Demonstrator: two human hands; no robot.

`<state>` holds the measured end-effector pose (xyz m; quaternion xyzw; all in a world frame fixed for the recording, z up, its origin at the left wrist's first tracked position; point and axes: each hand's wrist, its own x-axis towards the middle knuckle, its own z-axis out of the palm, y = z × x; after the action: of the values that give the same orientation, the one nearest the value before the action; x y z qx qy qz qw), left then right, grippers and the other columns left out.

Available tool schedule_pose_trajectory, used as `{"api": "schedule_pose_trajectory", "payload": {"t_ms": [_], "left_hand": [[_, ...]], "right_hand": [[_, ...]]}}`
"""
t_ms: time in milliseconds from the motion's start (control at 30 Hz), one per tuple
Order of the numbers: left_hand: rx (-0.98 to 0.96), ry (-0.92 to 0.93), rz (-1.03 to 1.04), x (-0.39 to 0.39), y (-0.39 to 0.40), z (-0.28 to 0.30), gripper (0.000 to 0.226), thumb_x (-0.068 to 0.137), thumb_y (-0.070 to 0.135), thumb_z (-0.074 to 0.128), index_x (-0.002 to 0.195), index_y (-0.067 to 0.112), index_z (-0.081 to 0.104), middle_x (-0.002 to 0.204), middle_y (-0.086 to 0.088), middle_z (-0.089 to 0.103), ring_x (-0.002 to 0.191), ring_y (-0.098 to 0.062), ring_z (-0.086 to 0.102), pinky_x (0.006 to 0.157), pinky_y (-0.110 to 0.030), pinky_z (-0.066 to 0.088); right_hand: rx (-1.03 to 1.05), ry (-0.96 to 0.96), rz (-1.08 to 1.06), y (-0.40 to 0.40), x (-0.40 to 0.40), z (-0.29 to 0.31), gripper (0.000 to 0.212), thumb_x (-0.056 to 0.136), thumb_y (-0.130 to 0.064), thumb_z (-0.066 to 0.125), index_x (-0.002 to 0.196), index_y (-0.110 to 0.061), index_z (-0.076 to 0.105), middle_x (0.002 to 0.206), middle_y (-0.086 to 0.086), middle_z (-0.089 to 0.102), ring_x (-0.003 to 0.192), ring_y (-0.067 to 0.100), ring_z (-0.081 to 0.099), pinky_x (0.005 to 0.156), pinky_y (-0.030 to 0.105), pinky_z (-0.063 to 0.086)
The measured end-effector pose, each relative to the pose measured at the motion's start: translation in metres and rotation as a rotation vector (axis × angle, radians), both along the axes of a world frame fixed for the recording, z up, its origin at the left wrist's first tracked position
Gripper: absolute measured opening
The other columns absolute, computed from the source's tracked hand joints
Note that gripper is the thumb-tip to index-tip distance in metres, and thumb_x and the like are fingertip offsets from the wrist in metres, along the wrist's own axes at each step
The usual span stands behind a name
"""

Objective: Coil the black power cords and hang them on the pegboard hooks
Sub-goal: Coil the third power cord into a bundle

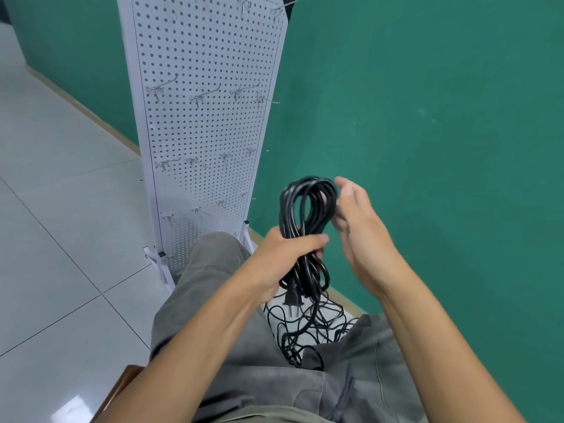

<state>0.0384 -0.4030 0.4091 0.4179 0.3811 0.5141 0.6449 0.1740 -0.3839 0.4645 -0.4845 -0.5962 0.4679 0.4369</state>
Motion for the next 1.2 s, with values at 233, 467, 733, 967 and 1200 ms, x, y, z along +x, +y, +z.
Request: {"api": "schedule_pose_trajectory", "payload": {"t_ms": [233,467,733,967,1200], "left_hand": [[-0.066,-0.196,0.39,-0.033,0.016,0.009,0.018,0.093,0.016,0.073,0.076,0.013,0.067,0.069,-0.003,0.065,0.068,-0.023,0.066,0.075,-0.039,0.056],[-0.136,-0.222,0.579,-0.065,0.024,0.006,0.022,0.095,0.022,0.071,0.077,0.009,0.067,0.066,-0.003,0.07,0.06,-0.018,0.068,0.056,-0.026,0.055],[-0.233,-0.208,0.649,-0.049,0.026,-0.004,0.019,0.094,0.023,0.072,0.089,0.008,0.061,0.055,0.0,0.063,0.043,-0.016,0.06,0.04,-0.024,0.047],[-0.21,-0.136,0.61,-0.038,0.025,-0.009,0.019,0.091,0.023,0.073,0.087,0.008,0.063,0.057,0.0,0.063,0.05,-0.02,0.061,0.052,-0.028,0.049],[-0.04,-0.016,0.258,-0.03,0.017,0.0,0.032,0.084,0.041,0.08,0.087,0.011,0.067,0.073,-0.008,0.059,0.067,-0.022,0.06,0.071,-0.038,0.051]], "right_hand": [[-0.332,0.021,0.273,-0.019,-0.006,-0.045,0.085,0.091,-0.071,0.02,0.136,-0.01,0.057,0.124,0.011,0.072,0.113,0.025,0.07,0.104,0.044,0.052],[-0.146,-0.139,0.27,-0.023,0.01,-0.049,0.035,0.104,-0.025,0.055,0.1,0.006,0.071,0.084,-0.002,0.071,0.072,0.02,0.054,0.077,0.032,0.051],[0.122,-0.549,0.339,-0.041,-0.002,-0.015,0.012,0.1,-0.022,0.059,0.103,-0.027,0.07,0.088,0.011,0.07,0.063,0.018,0.045,0.061,0.038,0.043],[0.364,-0.822,0.321,-0.052,-0.006,0.017,0.023,0.105,-0.01,0.049,0.117,-0.022,0.064,0.098,-0.016,0.071,0.067,0.012,0.056,0.065,0.027,0.047],[0.477,-0.651,0.197,-0.027,-0.002,0.041,0.015,0.097,-0.008,0.065,0.098,-0.021,0.058,0.079,-0.014,0.075,0.072,0.001,0.064,0.068,0.012,0.042]]}}
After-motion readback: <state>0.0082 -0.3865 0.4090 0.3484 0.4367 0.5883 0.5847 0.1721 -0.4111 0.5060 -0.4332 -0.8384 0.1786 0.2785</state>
